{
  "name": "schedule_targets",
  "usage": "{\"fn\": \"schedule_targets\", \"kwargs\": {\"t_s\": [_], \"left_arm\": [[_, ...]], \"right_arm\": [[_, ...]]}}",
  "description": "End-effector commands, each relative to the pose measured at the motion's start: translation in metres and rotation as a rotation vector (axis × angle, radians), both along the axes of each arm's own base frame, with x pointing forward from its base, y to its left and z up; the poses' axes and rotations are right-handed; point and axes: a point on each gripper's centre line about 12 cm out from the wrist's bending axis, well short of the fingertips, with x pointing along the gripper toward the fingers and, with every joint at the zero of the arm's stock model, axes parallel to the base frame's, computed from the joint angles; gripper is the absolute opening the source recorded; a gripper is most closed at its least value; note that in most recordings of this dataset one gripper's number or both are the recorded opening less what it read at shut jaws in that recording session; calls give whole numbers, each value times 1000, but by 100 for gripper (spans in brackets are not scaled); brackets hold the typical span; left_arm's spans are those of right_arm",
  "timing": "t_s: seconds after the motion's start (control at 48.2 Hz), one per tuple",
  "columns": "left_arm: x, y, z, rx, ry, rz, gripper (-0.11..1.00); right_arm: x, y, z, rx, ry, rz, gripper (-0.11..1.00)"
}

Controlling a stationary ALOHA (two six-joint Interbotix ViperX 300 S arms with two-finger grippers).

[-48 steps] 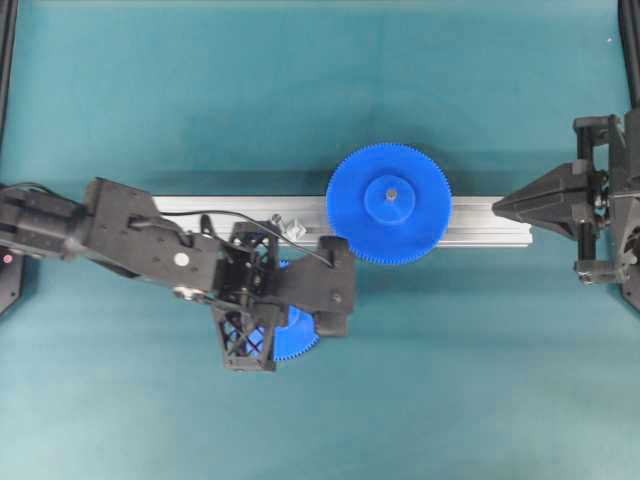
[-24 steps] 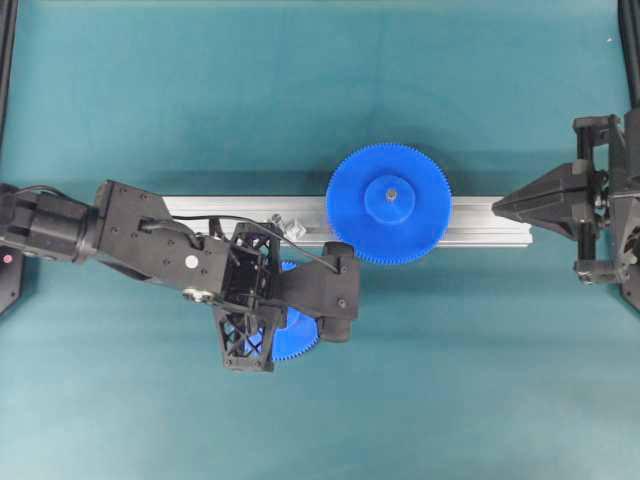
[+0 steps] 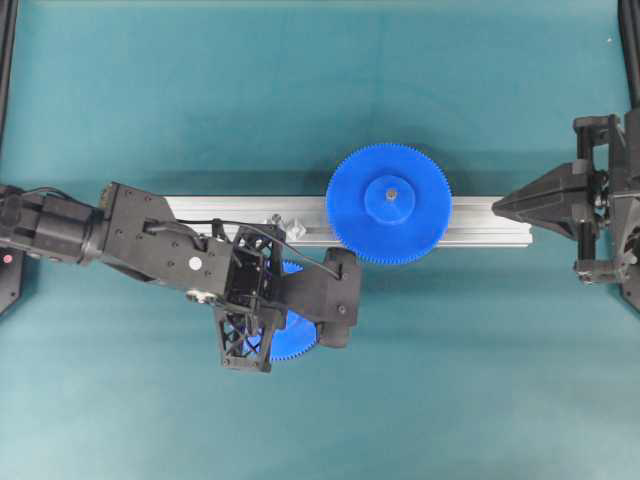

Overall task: Insert the small gear onto the shaft.
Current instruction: 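Lower the open left gripper around the small blue gear's hub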

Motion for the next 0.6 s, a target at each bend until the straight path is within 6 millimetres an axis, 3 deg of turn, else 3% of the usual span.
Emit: {"fn": "schedule_targets", "kwargs": {"t_s": [0.0,0.104,0.166,0.353,0.436,0.581], "left_arm": [[5,-2,14,-6,-47,-2,2],[4,-1,15,-7,-49,4,9],[4,0,14,-8,-45,8,20],[5,-1,12,-10,-51,11,72],[5,1,10,-12,-56,15,89],[4,2,8,-9,-48,14,93]], "right_arm": [[2,0,4,6,-16,-5,2],[2,0,4,6,-17,-5,2],[2,0,3,6,-14,-3,2],[1,0,3,7,-14,-6,2],[1,0,3,7,-14,-4,2],[0,0,2,7,-13,-4,2]]}}
